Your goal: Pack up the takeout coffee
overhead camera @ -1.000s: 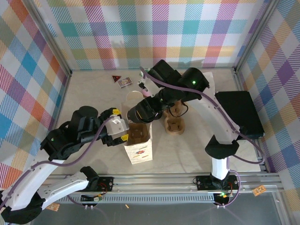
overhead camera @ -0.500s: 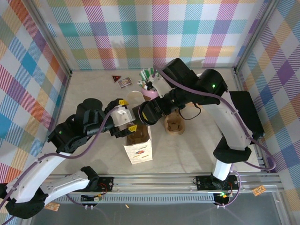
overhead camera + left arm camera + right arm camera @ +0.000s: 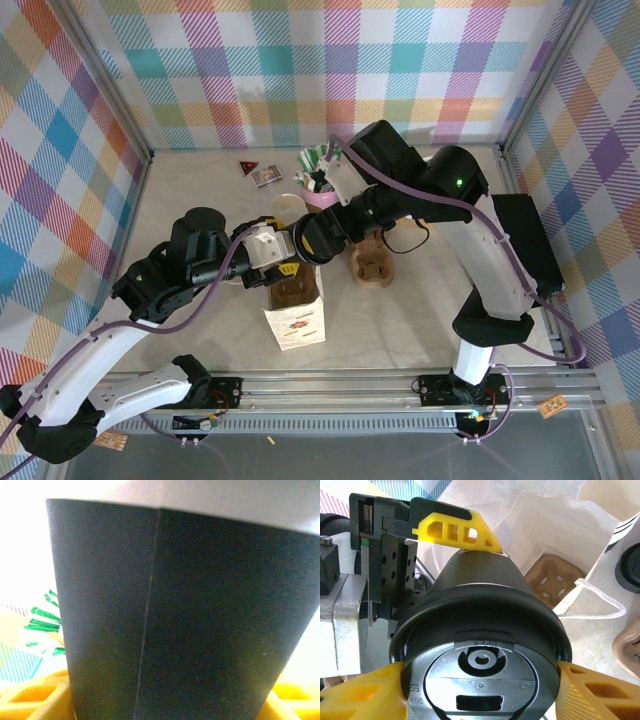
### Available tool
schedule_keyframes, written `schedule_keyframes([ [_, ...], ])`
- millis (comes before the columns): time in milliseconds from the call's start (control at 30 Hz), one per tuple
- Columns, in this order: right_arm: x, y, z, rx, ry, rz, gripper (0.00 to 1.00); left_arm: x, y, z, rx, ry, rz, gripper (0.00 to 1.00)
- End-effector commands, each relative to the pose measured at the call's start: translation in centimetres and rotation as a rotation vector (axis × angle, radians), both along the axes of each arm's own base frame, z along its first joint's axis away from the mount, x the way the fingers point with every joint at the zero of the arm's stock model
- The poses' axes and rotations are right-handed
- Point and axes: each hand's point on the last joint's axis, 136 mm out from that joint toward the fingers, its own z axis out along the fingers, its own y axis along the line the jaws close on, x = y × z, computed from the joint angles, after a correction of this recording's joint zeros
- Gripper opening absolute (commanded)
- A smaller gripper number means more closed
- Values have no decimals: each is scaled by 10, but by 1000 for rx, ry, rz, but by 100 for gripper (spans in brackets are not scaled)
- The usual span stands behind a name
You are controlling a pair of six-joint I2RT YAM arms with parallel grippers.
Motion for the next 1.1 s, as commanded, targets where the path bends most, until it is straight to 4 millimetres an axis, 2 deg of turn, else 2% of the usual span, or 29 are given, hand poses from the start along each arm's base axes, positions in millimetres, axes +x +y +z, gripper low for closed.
schedule_keyframes([
  [0,-23,-21,-10,-77,79,31,54,2,-12,14,-88,-32,-29,63],
  [300,-12,-18,3,-28,-14,28,73,12,-16,30,-224,-41,26,50],
  [600,-7,-17,8,-18,-75,47,82,16,-14,30,-263,-17,63,47],
  [700,-6,-18,13,-4,-102,52,80,17,-14,37,-301,-27,67,46],
  [900,-3,-17,25,36,-166,56,80,15,-16,39,-336,-1,68,46],
  [1067,-2,-14,24,37,-168,67,79,16,-17,40,-338,-5,62,45],
])
